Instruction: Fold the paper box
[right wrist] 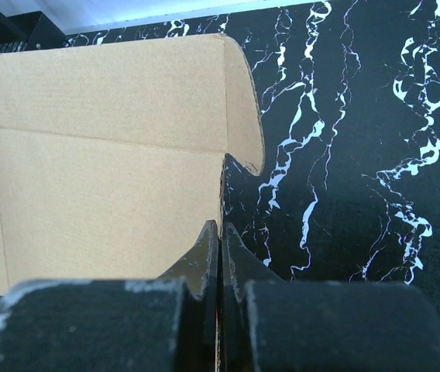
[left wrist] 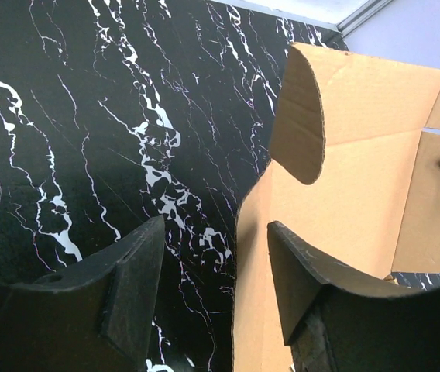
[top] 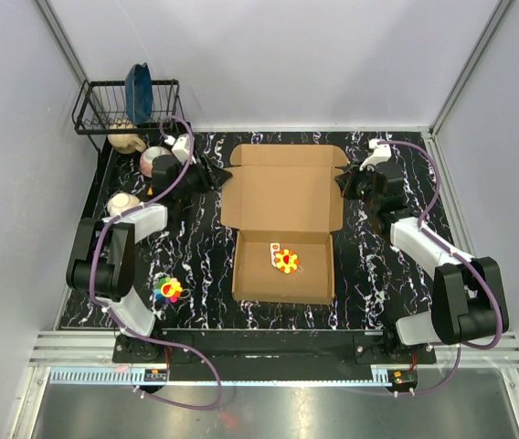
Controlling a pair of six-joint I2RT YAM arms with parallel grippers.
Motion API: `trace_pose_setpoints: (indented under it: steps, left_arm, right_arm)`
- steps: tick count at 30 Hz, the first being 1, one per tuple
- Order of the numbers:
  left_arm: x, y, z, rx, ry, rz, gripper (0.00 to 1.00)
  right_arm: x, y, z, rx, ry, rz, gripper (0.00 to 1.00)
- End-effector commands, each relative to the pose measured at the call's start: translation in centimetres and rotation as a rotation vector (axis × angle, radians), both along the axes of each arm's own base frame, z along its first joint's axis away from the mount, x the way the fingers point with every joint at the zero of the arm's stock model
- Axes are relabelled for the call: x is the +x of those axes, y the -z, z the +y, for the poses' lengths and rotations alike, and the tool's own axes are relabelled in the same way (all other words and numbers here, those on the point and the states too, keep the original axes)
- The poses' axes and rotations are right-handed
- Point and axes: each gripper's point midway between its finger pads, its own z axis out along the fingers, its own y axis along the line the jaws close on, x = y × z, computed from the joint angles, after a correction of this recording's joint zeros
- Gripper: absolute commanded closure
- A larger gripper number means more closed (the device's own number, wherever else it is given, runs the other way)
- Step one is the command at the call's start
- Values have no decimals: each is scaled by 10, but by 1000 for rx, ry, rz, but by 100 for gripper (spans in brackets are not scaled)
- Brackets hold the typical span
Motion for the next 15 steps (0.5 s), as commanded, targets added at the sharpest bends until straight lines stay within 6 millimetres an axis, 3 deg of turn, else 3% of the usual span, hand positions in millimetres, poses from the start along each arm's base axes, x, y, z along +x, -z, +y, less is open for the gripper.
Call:
trace_pose_setpoints:
  steps: [1,6,12,15]
  left_arm:
    - [15,-31,-5,-6,29,-116,45]
    - [16,-41,-9,-34,46,-139,56]
    - [6,-51,-18,-53,75,-167,76]
    - [-3,-51,-23,-50,86,-170,78]
  right_arm:
    - [5,-24,5,-15,-15,-81,100]
    - [5,-27,8,-18,-20,-88,100]
    - [3,-27,9,-18,-15,-86,100]
    - [1,-29,9,-15,-8,-91,100]
